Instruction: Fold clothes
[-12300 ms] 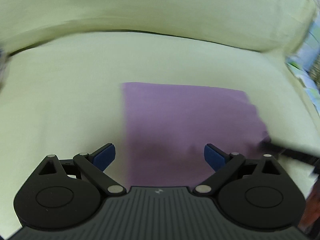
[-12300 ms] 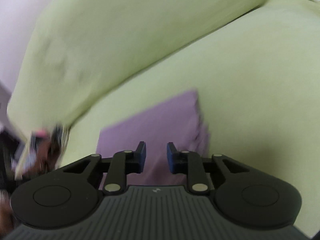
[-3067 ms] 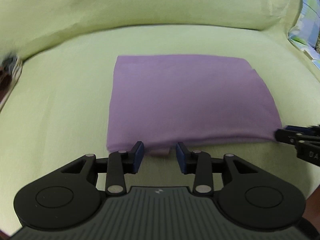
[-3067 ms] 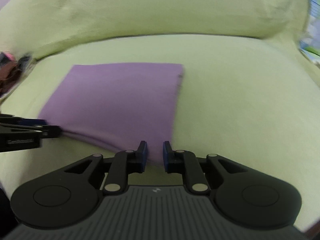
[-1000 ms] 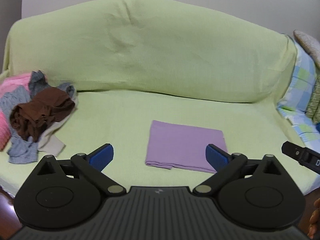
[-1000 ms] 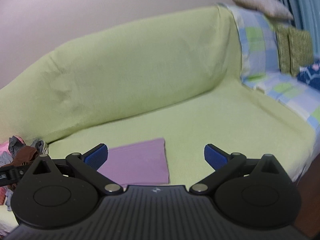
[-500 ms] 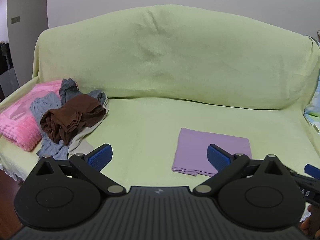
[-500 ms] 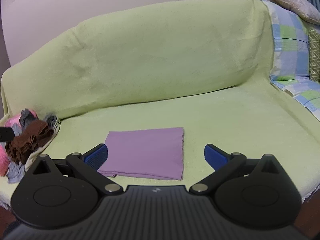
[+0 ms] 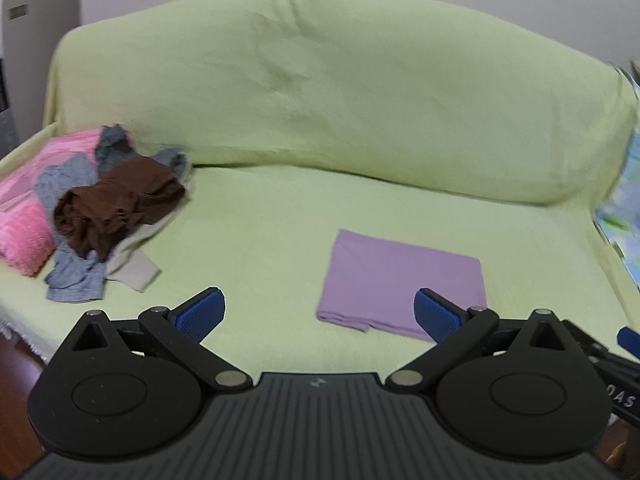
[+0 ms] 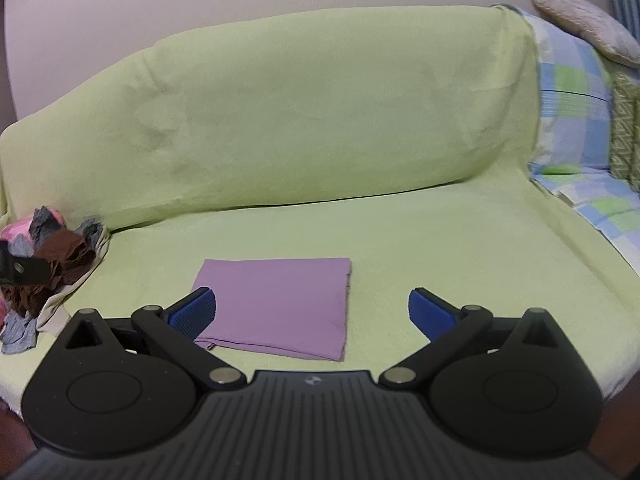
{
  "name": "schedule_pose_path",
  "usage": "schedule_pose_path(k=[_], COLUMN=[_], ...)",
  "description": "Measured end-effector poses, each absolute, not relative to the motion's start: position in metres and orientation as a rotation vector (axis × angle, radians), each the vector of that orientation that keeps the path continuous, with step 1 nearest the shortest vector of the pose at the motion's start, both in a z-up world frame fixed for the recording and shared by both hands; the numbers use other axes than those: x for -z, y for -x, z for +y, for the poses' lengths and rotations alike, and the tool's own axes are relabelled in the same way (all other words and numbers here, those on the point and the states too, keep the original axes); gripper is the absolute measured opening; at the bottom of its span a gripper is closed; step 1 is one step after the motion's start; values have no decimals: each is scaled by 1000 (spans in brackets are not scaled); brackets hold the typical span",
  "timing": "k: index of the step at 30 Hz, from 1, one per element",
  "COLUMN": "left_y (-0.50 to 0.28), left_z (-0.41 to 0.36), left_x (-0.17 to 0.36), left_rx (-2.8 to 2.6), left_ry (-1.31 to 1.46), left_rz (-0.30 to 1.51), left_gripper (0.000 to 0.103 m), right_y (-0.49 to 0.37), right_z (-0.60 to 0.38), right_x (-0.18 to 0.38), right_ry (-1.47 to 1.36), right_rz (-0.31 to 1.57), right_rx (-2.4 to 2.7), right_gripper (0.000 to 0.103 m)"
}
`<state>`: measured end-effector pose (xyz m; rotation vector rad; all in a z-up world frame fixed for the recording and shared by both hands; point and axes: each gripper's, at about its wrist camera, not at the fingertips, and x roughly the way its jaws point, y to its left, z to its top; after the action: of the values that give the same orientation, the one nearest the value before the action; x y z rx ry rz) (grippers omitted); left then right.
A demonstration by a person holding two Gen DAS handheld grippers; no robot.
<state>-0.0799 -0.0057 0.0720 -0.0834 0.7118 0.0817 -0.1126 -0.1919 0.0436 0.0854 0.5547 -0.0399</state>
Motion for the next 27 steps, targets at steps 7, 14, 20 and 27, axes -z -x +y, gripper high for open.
schedule_pose_path(k=[7, 14, 20, 27], left_y=[79, 79, 71, 72], left_z=[-24, -17, -15, -34], left_x=[-41, -25, -20, -17], left_rx=[77, 53, 9, 23], left_ry=[11, 53, 46, -59], left_rz=[787, 825, 858, 810], left_gripper=[102, 102, 102, 102], right_y=[141, 128, 118, 121], right_z=[-188, -185, -185, -192], right_x=[-37, -30, -20, -9], right_ry=[-66, -41, -34, -55], right_rz=[561, 579, 602, 631], right_rx=[145, 132, 98, 109], right_gripper=[102, 102, 102, 102])
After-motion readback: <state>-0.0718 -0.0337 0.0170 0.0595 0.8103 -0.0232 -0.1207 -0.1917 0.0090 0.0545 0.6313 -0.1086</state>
